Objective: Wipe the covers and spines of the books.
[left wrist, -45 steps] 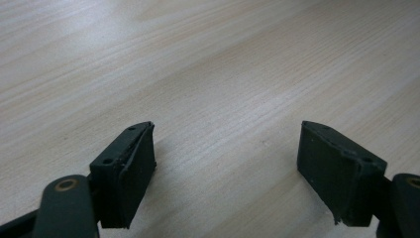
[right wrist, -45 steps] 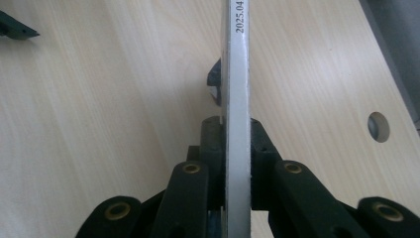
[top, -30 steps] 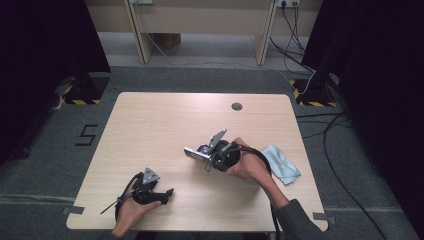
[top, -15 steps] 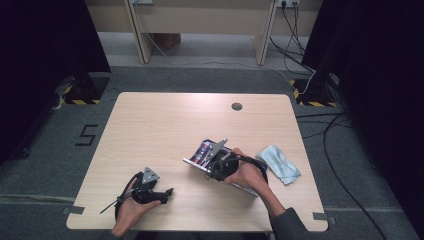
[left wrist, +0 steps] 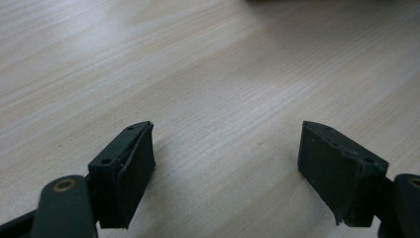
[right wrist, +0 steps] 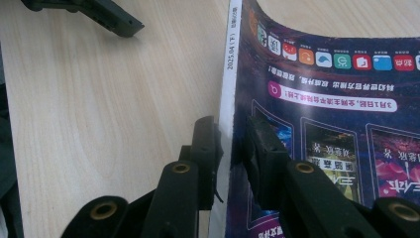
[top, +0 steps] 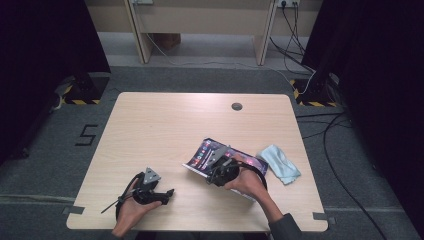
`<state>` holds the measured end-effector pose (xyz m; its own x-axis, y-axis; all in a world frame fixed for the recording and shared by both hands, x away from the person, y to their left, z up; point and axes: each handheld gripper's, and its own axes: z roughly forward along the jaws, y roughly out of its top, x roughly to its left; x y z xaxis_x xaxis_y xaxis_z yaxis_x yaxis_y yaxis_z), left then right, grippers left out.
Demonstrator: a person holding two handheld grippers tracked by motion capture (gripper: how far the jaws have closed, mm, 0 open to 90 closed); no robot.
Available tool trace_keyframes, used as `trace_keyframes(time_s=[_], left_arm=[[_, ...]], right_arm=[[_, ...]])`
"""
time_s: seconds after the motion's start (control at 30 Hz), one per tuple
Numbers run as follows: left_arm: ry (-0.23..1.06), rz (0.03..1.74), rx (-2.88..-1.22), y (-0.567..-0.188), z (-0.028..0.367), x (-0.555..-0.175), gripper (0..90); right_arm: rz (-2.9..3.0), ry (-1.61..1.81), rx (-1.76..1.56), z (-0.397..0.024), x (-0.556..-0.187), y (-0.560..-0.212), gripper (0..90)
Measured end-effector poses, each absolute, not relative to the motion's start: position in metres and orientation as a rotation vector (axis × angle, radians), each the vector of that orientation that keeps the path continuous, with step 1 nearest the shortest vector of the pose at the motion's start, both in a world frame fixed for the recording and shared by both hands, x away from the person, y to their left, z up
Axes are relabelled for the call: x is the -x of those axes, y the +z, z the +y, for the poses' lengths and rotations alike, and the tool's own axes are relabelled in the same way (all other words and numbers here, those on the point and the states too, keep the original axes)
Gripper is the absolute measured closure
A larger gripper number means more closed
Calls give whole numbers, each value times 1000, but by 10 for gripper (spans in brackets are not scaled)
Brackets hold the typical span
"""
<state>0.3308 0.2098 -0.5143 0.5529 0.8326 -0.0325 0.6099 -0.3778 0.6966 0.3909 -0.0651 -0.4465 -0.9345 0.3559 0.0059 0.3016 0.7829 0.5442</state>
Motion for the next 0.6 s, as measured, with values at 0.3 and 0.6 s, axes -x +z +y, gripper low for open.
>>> trace_keyframes(time_s=[0.3, 0.6], left_arm=[[426, 1153, -2117, -514, 210, -331, 218], [429, 1156, -2115, -514, 211, -331, 219]], right_arm=[[2878, 866, -557, -65, -389, -455, 730], [2862, 900, -636, -74, -392, -454, 714]])
